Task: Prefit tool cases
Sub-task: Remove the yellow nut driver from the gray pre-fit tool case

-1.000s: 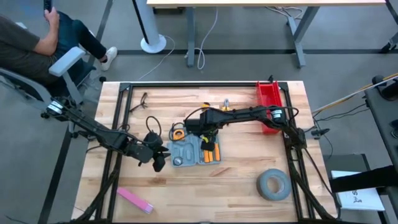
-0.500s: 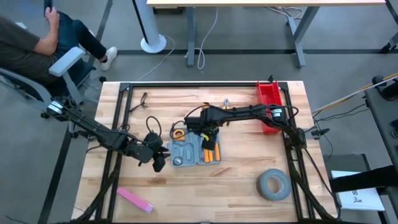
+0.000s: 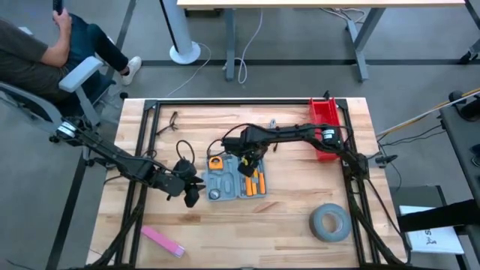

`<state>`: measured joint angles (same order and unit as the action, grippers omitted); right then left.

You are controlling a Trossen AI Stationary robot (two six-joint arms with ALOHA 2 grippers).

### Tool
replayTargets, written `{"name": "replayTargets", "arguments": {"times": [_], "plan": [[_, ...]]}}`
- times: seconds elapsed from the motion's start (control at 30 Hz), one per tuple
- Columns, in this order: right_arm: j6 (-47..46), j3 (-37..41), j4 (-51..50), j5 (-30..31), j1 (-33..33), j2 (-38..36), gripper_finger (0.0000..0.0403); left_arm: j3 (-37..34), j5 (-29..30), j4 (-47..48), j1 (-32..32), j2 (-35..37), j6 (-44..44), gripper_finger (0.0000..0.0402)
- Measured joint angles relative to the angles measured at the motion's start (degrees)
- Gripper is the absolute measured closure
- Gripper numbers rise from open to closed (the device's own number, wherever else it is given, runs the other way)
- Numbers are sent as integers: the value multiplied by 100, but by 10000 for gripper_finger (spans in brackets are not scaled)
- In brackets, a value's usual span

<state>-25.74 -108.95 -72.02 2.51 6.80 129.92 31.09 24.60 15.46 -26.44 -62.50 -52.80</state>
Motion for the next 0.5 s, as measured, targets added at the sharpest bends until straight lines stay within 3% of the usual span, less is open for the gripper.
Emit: {"name": "replayTargets", "arguments": {"times": [0.33, 0.5], "plan": [[-191, -7, -154, 205, 14, 178, 299, 0, -55, -2, 0, 2, 13, 264], [127, -7, -87, -79, 91, 178, 305, 0, -59, -2, 0, 1, 20, 264]]}}
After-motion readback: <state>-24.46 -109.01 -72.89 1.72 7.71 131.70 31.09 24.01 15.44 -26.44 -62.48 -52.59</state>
